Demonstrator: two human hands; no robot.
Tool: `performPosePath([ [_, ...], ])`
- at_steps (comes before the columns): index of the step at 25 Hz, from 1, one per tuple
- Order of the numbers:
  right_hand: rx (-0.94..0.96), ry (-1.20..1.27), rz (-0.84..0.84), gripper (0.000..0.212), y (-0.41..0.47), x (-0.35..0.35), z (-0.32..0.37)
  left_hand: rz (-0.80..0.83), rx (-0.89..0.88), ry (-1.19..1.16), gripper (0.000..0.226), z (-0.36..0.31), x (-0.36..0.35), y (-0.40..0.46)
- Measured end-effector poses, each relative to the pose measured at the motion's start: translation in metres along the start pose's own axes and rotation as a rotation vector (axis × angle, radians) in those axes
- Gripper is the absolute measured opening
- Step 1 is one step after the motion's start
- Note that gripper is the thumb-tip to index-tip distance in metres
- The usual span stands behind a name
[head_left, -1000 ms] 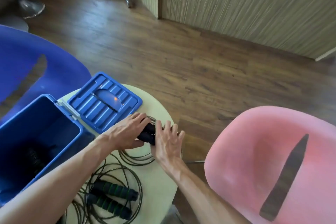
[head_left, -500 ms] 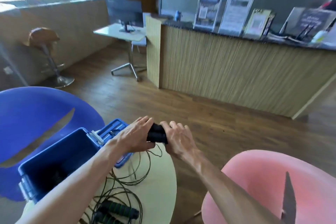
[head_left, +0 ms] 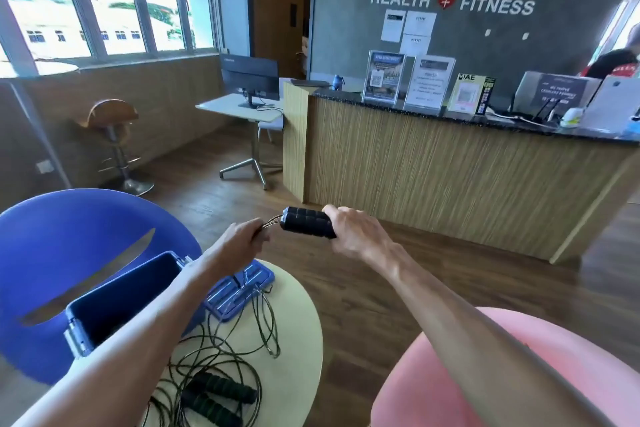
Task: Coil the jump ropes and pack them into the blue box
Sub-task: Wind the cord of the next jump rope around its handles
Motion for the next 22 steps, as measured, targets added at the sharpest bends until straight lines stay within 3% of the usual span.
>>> performPosePath([
  [2,0.014,-0.018,0.006,0.028,0.001,0.016,-0.007,-0.041,0.123,-0.093,0.031,0.0,-0.004,-0.003],
  [5,0.035,0.03,-0.039,0.021,0.013,0.034,-0.015,-0.205,0.216,-0.293,0.026,-0.021,-0.021,-0.007],
  [8,0.003,0.053,-0.099,0.022,0.025,0.047,-0.023,-0.451,0.159,-0.421,0.028,-0.049,-0.046,-0.023],
  [11,-0.062,0.057,-0.022,0.021,0.033,0.059,-0.027,-0.541,0.058,-0.498,0.022,-0.076,-0.059,-0.029],
  [14,-0.12,0.12,0.064,0.021,0.04,0.062,-0.031,-0.64,0.141,-0.48,0.029,-0.084,-0.062,-0.026],
  [18,-0.216,0.236,0.21,0.033,0.048,0.063,-0.041,-0.55,0.276,-0.388,0.037,-0.083,-0.064,-0.029],
  [22,-0.273,0.414,0.293,0.058,0.05,0.063,-0.032,-0.377,0.246,-0.21,0.028,-0.113,-0.072,-0.027],
])
Point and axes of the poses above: each hand's wrist, its own y-axis towards the middle knuckle, its own x-axis out of the back of the hand, z = x × y, the point moved 1 cm from there along y, towards the middle knuckle
